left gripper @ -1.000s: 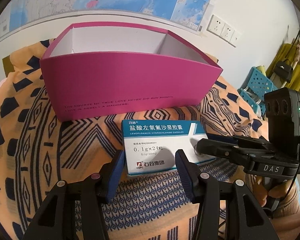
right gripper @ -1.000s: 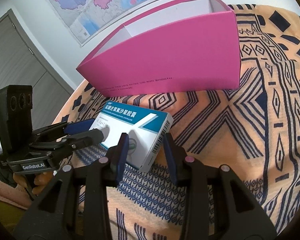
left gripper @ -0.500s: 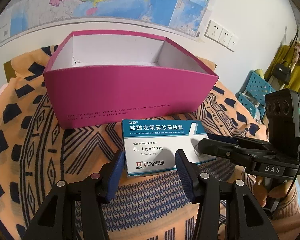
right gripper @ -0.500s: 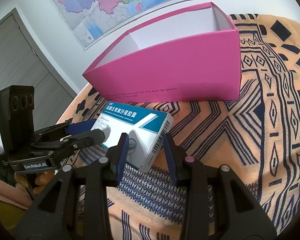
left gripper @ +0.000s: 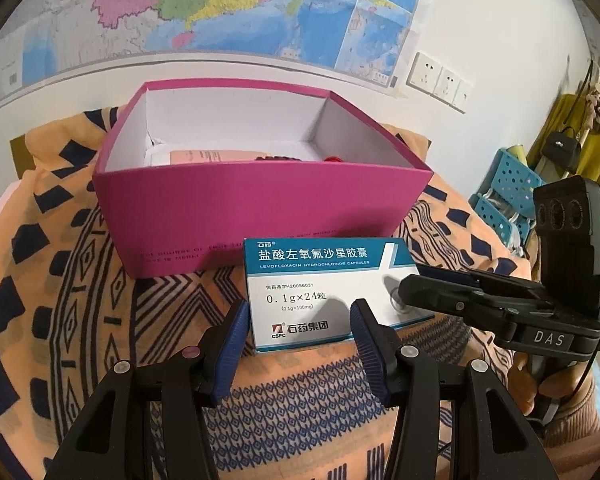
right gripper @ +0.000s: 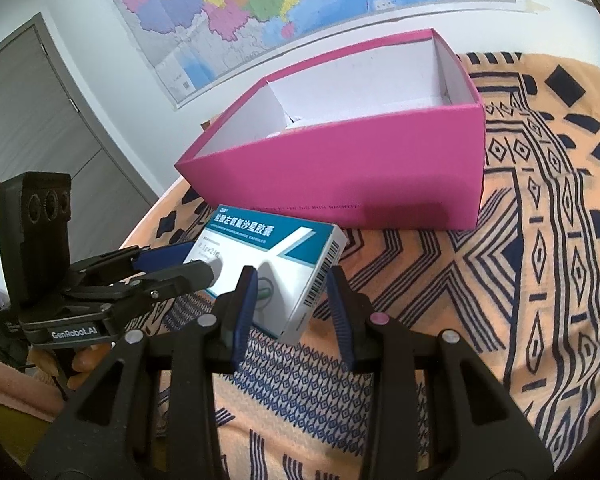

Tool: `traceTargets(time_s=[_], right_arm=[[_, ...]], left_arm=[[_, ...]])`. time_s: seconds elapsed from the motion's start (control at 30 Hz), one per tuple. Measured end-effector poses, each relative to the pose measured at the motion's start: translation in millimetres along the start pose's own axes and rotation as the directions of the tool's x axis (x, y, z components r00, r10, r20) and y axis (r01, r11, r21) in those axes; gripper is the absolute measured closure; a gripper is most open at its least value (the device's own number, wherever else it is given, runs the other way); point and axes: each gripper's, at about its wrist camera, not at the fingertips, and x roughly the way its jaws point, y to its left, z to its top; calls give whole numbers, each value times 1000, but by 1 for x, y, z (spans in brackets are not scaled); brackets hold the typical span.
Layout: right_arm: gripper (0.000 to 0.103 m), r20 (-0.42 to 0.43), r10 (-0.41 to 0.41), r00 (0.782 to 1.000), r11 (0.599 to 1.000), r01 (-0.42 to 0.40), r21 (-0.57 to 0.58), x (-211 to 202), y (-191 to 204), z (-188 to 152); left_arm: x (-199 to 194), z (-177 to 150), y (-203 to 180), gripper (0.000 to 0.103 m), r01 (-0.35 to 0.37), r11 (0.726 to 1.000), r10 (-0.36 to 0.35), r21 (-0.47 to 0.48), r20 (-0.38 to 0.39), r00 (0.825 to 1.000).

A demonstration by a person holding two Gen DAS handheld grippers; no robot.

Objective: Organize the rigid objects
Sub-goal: 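Lift the medicine box with the right gripper and carry it over the magenta box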

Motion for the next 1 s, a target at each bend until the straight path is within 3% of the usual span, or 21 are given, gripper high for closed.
traceTargets(time_s=[1.0], right_arm=[[64,58,2,998,998,1,-65,-11,10,24]], left_arm=[[-10,19,-2,51,-17,1000,16,18,63,998]])
